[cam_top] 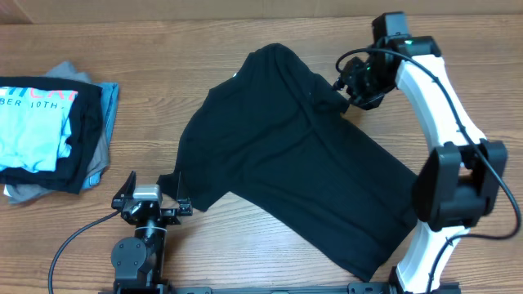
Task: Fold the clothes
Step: 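Grasp the t-shirt's upper right corner with the right gripper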
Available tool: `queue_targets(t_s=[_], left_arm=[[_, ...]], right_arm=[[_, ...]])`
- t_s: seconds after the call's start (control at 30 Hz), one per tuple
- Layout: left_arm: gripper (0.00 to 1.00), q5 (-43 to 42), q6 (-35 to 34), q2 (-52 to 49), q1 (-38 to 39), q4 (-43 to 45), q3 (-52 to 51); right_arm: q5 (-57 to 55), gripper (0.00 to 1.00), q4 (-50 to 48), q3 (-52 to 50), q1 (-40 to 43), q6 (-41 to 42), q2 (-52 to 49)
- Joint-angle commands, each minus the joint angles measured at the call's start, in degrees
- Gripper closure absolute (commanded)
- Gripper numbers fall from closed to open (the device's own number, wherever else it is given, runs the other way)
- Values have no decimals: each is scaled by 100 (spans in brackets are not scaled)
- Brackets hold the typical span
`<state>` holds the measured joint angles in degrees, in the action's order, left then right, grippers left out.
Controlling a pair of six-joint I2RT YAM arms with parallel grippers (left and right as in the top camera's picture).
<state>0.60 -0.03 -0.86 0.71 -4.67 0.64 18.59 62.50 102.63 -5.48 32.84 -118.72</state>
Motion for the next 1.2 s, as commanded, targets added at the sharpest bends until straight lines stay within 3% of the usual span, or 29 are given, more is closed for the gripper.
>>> queue_targets(t_s=[0.0,0.77,0.97,1.17], left_arm=[[0,-55,-59,61,-35,20,-28],[0,-55,-59,61,-35,20,-28],[0,-55,-59,61,-35,20,-28],[0,-55,-57,61,-35,20,-28]], right_arm=[[299,45,-98,-26,-140,44,-243],[-94,46,-671,-107,-396,634,-562],[-94,51,-1032,-470,-396,785,-562],[-94,65,-1392,-590,-396,769,-562]])
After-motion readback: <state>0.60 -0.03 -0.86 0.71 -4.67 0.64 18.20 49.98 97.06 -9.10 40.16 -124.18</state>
